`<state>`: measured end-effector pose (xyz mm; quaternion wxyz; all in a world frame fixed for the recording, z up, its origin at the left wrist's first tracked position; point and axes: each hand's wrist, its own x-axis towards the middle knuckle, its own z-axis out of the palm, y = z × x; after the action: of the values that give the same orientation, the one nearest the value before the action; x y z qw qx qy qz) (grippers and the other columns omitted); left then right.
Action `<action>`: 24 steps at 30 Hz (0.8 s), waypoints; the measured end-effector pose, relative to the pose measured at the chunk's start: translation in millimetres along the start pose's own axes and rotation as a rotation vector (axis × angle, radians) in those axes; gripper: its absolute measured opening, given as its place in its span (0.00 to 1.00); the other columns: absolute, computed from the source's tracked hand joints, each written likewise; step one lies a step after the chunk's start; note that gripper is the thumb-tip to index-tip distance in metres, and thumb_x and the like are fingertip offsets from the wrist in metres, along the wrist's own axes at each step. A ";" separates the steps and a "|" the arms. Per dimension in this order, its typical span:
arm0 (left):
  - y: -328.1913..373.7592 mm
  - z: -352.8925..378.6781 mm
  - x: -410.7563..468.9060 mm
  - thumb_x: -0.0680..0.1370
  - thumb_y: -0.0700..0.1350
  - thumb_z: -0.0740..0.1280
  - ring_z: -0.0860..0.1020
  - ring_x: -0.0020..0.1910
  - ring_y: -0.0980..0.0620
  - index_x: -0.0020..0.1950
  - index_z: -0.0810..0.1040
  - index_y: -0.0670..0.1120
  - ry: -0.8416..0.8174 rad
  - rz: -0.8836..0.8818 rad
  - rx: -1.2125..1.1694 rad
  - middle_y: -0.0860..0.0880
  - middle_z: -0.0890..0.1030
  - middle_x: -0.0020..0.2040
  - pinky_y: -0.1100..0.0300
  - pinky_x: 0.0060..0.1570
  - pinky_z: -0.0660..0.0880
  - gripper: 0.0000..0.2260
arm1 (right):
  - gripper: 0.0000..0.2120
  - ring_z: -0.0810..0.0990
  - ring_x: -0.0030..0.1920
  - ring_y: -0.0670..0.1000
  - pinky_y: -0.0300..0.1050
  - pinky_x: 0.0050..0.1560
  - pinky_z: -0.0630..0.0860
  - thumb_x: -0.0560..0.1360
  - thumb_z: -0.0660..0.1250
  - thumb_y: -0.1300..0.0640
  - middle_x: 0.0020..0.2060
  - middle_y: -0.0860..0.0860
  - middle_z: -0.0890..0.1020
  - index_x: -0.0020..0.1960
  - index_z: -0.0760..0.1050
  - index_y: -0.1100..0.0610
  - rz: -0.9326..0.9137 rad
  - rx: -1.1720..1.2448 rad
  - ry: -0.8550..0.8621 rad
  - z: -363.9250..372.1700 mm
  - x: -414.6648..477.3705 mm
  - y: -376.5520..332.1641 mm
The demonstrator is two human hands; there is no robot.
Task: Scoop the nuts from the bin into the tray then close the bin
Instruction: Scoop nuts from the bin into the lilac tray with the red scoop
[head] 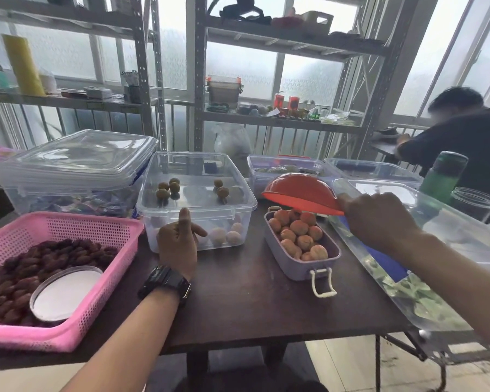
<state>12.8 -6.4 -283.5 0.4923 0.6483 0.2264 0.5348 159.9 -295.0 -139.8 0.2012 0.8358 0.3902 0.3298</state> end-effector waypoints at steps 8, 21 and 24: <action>-2.7 1.0 0.4 0.81 0.62 0.52 0.70 0.20 0.48 0.25 0.80 0.46 -0.001 0.021 0.001 0.50 0.71 0.17 0.55 0.35 0.69 0.33 | 0.08 0.81 0.42 0.63 0.47 0.36 0.66 0.79 0.57 0.56 0.39 0.58 0.80 0.47 0.73 0.57 0.242 0.408 0.109 -12.3 26.2 -17.0; 3.5 4.6 -4.8 0.76 0.67 0.53 0.68 0.18 0.55 0.24 0.80 0.48 0.013 -0.086 -0.068 0.51 0.69 0.16 0.56 0.33 0.66 0.32 | 0.15 0.80 0.54 0.60 0.48 0.45 0.71 0.74 0.61 0.61 0.55 0.58 0.80 0.60 0.74 0.60 0.203 0.645 -0.226 -40.7 162.0 -140.2; 4.2 5.9 -6.0 0.76 0.67 0.53 0.68 0.18 0.56 0.24 0.80 0.48 0.025 -0.079 -0.077 0.51 0.69 0.16 0.57 0.33 0.67 0.32 | 0.20 0.79 0.58 0.60 0.49 0.51 0.73 0.72 0.64 0.59 0.59 0.58 0.79 0.65 0.72 0.59 0.202 0.695 -0.325 -36.5 188.7 -161.4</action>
<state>15.3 -15.4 -282.2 0.5348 0.6129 0.2373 0.5311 140.4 -44.8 -135.7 -0.0680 0.9295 0.3575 0.0598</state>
